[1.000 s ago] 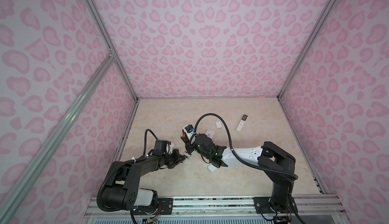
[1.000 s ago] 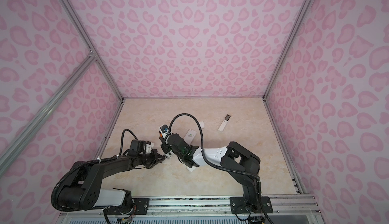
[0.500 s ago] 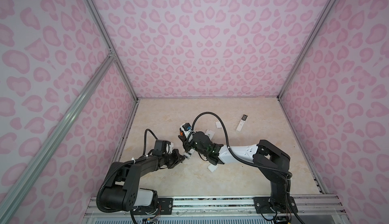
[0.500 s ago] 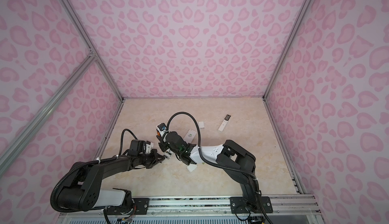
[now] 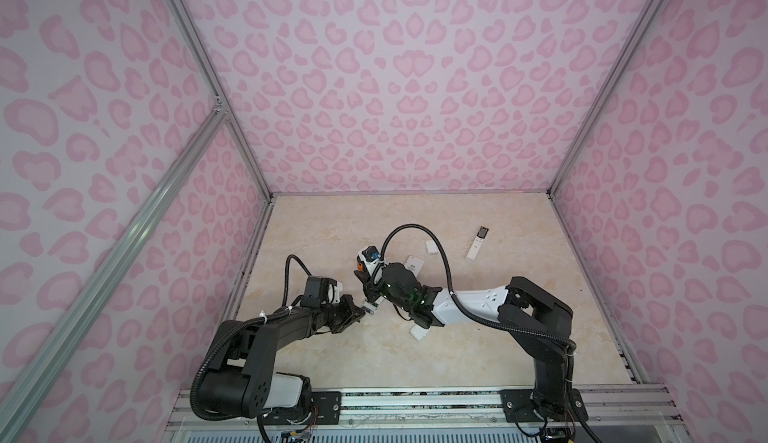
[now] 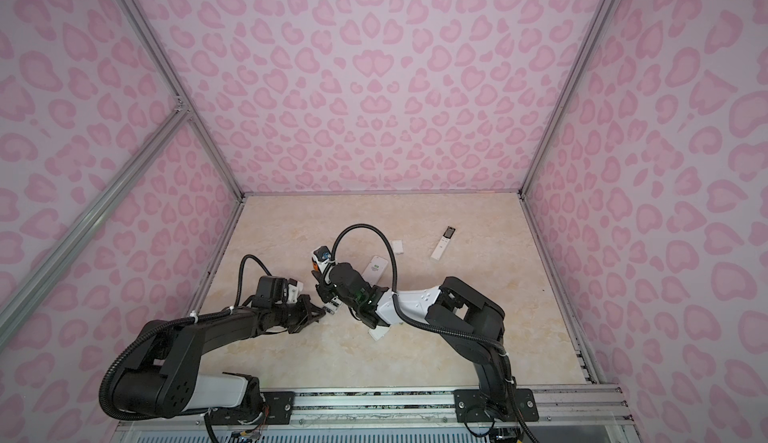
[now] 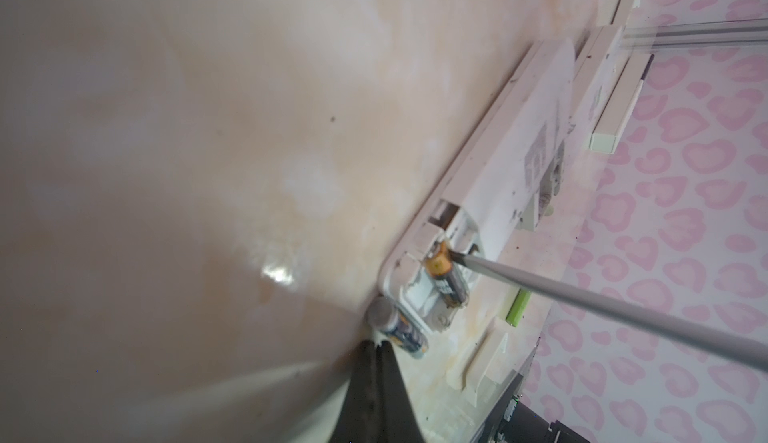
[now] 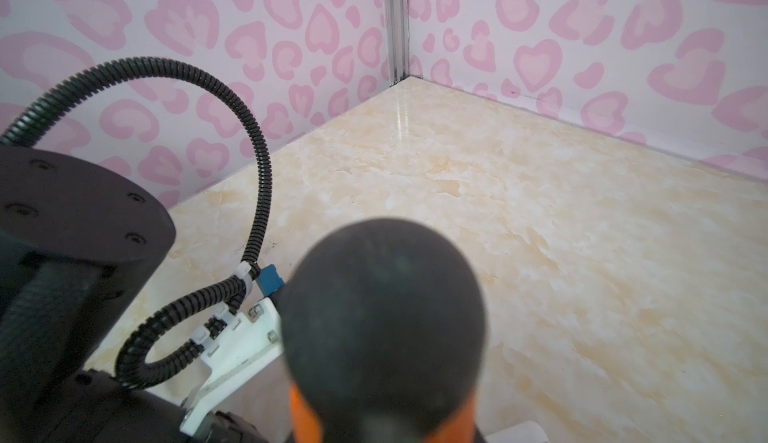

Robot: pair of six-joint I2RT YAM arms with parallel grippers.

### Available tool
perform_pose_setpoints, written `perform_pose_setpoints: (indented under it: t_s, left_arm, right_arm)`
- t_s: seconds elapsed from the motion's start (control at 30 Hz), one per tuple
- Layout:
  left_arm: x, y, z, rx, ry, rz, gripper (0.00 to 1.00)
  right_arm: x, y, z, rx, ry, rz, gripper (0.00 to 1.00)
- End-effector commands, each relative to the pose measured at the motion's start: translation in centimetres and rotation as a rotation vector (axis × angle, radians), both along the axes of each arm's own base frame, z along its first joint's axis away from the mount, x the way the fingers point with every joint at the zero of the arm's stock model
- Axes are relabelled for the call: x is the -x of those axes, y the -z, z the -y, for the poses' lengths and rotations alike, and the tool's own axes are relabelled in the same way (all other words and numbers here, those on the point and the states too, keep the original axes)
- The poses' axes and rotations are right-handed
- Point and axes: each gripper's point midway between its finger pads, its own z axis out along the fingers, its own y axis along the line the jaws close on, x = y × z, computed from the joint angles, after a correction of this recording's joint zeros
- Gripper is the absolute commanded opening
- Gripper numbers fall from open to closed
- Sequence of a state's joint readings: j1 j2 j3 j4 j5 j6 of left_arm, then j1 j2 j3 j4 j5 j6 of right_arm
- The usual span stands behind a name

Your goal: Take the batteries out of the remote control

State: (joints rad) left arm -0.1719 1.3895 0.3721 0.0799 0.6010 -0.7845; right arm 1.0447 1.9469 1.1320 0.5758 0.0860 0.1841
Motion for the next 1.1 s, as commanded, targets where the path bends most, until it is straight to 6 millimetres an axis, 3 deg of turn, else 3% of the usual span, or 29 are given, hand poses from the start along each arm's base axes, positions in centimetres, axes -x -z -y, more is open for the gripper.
perform_pose_setpoints:
  t_s: [0.0, 0.5, 0.8, 1.07]
  left_arm:
    - [0.8, 1.3, -1.2, -0.074, -0.025, -0.047, 0.04]
    - [1.4, 1.5, -1.2, -0.058, -0.044, -0.057, 0.04]
    - [1.3, 1.4, -1.2, -0.058, -0.046, -0.054, 0.04]
    - [1.2, 1.4, -1.2, -0.060, -0.040, -0.054, 0.04]
  right_arm:
    - [0.2, 0.8, 0.1, 0.005, -0.001, -0.010, 0.00]
    - [2.6, 1.2, -0.4, -0.029, -0.128, 0.071, 0.00]
    - [1.9, -0.1, -0.7, -0.080, -0.094, 0.086, 0.00]
    - [1.8, 0.8, -0.8, -0.051, -0.101, 0.073, 0.00]
